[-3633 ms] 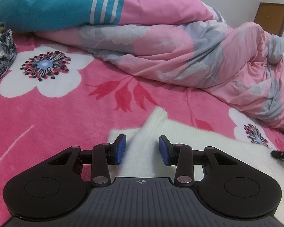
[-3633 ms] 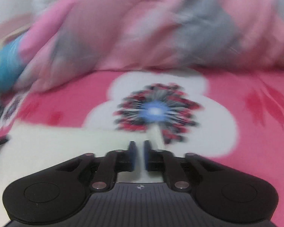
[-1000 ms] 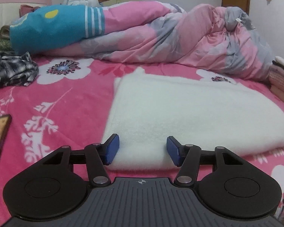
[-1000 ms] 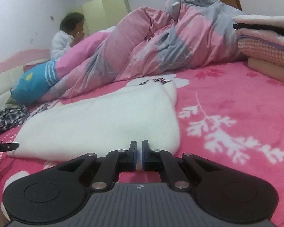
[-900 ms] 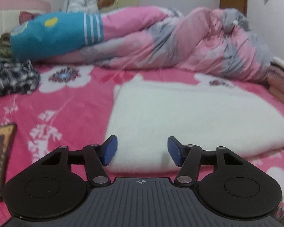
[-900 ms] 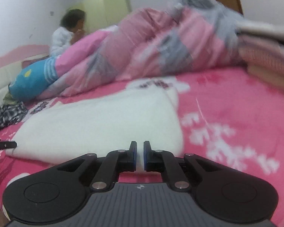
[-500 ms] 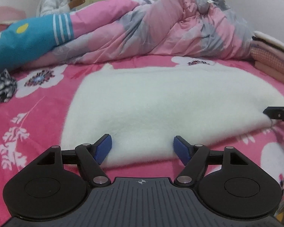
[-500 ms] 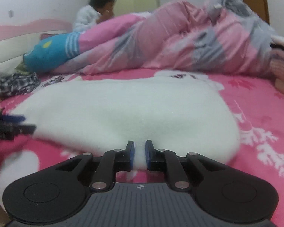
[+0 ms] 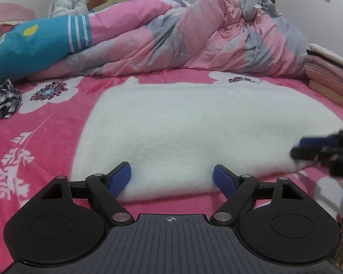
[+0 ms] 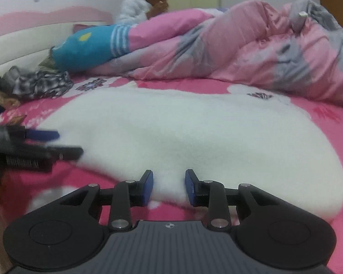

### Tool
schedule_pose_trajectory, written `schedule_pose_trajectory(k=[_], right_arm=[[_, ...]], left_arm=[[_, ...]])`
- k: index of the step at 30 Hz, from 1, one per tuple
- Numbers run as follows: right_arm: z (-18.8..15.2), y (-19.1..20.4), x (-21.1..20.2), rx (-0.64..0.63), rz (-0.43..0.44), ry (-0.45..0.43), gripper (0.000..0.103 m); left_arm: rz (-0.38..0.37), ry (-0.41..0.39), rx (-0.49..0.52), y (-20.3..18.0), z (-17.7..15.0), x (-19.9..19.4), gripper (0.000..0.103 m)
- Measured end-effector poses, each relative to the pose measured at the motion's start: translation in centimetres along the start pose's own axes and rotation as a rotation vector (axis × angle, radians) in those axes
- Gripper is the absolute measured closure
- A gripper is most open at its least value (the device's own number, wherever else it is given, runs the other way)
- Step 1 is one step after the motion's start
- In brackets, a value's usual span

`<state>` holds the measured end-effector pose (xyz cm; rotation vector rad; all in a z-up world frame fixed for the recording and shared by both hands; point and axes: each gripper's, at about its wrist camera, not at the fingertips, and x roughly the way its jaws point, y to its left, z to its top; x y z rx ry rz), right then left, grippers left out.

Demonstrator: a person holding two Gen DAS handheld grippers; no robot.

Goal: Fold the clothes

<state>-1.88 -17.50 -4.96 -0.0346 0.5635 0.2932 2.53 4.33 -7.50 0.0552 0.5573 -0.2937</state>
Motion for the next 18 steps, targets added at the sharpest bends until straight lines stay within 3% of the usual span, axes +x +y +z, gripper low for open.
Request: schedule_pose_trajectory(k=[4, 7, 9, 14, 18], right_arm=[[1.5, 1.4, -0.9, -0.004, 0.034, -0.097, 0.070], [0.4, 2.6, 2.6, -0.049, 0.021, 0.009, 0.067], [-0.6, 2.6, 3.7, -0.062, 0.016, -0.022, 0.067], [1.4, 2.2, 3.3, 0.002, 0.014, 0.034, 0.067], [3.0, 4.4, 1.3, -0.037, 0.044, -0.074, 0.067]], left_arm=[[0.008, -0.015, -0.005, -0.2, -0.2, -0.1, 0.021], [0.009, -0.023, -0.017, 0.0, -0.1, -0.4, 0.021], [0.009, -0.026, -0.032, 0.2, 0.2, -0.8, 0.021], [0.036, -0.055, -0.069, 1.7, 0.2, -1.9, 0.020], [0.023, -0.052, -0.111, 2.8, -0.1, -1.6, 0.020]])
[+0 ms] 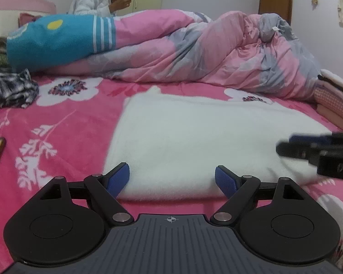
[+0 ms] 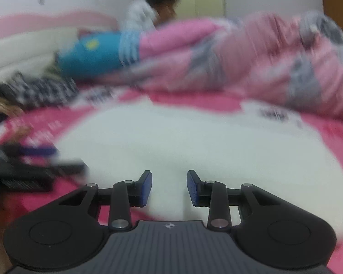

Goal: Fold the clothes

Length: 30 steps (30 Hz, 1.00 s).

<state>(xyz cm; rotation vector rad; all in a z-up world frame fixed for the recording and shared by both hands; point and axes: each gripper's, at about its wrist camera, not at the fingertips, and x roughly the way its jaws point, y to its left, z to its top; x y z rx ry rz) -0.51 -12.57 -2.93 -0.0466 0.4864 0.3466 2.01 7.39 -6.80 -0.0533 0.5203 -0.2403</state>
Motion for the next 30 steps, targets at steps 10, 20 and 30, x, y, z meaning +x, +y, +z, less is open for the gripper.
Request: schedule_pose_trajectory(k=[10, 20, 30], right_arm=[[0.2, 2.1, 3.2, -0.058, -0.009, 0.090, 0.068], [-0.8, 5.0, 4.6, -0.120, 0.024, 0.097, 0.066], [-1.2, 9.1, 6.8, -0.206, 0.093, 0.043, 0.066]], left_arm=[[-0.122, -0.027, -0.156, 2.9, 0.2, -0.5, 0.020], [-0.302, -0.028, -0.470, 8.0, 0.9, -1.2, 0.024], [-0.239, -0.114, -0.503, 9.5, 3.6, -4.3, 0.024]])
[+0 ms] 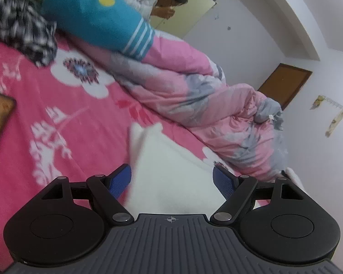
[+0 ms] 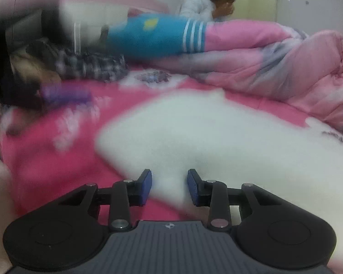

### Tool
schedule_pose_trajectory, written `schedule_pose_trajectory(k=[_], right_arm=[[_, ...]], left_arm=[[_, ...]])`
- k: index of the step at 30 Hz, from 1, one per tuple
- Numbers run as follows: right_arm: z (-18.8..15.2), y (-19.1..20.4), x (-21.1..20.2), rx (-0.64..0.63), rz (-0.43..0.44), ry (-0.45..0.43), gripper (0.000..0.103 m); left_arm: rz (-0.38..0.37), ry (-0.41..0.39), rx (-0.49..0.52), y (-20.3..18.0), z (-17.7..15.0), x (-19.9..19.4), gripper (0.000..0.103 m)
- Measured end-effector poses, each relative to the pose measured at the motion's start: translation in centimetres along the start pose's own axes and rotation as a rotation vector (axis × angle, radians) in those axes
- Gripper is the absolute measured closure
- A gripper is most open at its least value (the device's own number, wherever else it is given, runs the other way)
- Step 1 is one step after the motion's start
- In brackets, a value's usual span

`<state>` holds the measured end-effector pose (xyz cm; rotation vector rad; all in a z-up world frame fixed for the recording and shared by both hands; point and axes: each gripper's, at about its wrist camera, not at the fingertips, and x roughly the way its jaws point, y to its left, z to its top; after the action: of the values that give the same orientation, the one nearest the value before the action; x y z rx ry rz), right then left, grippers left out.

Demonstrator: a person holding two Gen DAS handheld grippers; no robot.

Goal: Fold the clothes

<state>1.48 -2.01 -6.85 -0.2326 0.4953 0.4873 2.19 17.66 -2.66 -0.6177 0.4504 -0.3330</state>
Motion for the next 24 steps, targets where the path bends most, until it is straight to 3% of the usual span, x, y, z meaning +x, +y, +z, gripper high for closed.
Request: schedule_pose_trajectory(k=[2, 5, 7, 9, 13, 15, 20, 24], right_arm=[[1.3, 0.7, -0.8, -0.026, -0.021, -0.014, 0.067], [2.1, 1.7, -1.8, -0.051, 0.014, -0.104, 0.067], [1.4, 2.6, 0.6, -0.024, 0.076, -0.027, 0.065], [0.3, 3.5, 1.6, -0.062, 0.072, -0.028, 0.061], [0.6, 1.2, -2.4, 0.001, 0.085, -0.102, 0.063], [-0.2, -1.0, -5.3, 0.037, 0.004, -0.144, 0.063], [-2.9, -10.3, -11.3, 0.154, -0.291, -0.170, 0.063], [-6.4, -15.7, -12.8, 0.209, -0.423, -0.101, 0.063]], left_arm=[[0.015, -0.016, 0.030, -0.5, 0.4, -0.6, 0.024], [0.021, -0.037, 0.052, -1.1, 0.9, -1.0, 0.024], [0.025, -0.035, 0.069, -1.6, 1.3, -0.8, 0.024], [0.037, -0.016, 0.107, -2.5, 1.6, -0.2, 0.024], [0.076, 0.021, 0.212, -4.6, 1.3, 1.2, 0.023], [0.080, 0.040, 0.245, -5.4, 0.6, 2.1, 0.023], [0.101, 0.136, 0.340, -7.2, -2.9, 5.7, 0.023], [0.155, 0.220, 0.423, -7.5, -6.2, 8.4, 0.023]])
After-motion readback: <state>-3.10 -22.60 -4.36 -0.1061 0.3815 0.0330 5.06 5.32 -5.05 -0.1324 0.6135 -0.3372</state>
